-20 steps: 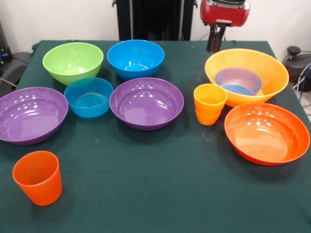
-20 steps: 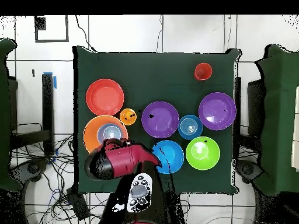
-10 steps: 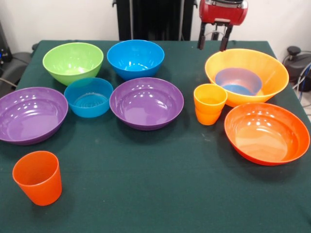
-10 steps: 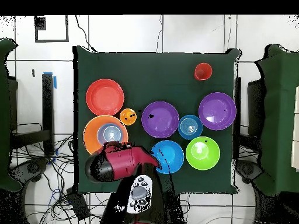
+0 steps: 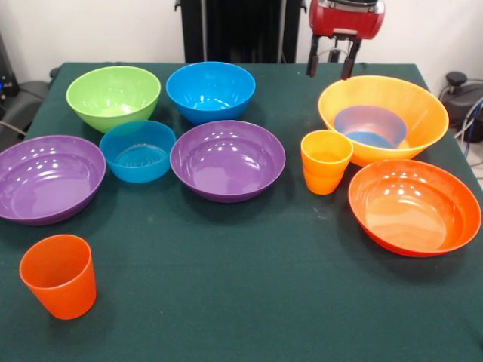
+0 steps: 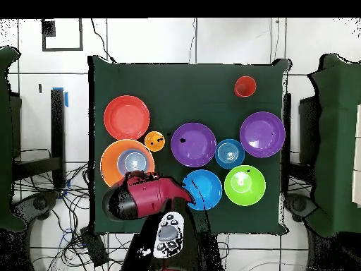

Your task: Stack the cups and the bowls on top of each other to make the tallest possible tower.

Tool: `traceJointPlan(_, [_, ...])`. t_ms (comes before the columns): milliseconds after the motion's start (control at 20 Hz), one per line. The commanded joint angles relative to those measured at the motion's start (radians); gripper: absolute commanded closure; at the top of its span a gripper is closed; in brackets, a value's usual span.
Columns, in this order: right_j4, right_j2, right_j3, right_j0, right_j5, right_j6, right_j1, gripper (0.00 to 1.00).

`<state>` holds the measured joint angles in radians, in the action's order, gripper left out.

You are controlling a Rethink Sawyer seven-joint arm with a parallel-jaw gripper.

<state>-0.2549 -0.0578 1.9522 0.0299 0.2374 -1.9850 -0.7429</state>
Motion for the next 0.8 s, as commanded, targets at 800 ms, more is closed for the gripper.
traceJointPlan(800, [-0.058, 0.013, 0.014, -0.008, -0.118, -0.077, 0.128, 0.0])
